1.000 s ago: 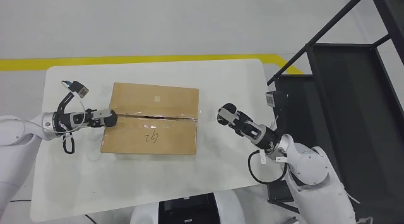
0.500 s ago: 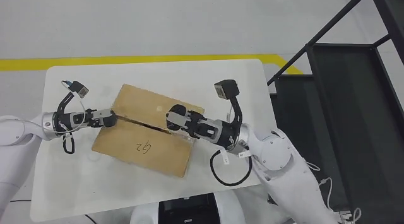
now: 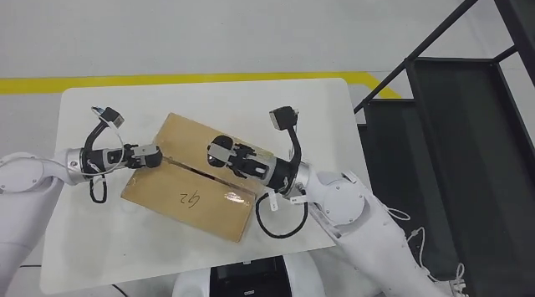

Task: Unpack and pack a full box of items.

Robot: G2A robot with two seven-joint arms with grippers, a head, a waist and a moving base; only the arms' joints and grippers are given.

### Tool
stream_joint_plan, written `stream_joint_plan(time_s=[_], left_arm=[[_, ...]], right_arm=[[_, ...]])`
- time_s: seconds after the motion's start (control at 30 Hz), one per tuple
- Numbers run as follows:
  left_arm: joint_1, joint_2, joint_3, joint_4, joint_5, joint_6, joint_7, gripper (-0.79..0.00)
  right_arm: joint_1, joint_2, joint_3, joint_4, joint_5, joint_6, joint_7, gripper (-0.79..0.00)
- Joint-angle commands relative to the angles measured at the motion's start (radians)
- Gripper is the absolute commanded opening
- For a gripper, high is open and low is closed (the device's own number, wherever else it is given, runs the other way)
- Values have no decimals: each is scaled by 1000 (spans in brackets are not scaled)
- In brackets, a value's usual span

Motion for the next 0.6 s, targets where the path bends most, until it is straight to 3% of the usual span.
stream_joint_plan(time_s=[0.0,0.27,0.57], left_arm=[[-10,-4,9,3,15,1,3,0],[-53,-24,55,24,62,12,11,0],[-91,-44,88,51,77,8,11,0]], right_arm=[[-40,6,21,-17,-10,-7,-3,-785],[-224,36,162,-114,-39,-54,-15,-785],[-316,52,284,-191,13,-111,-31,-785]])
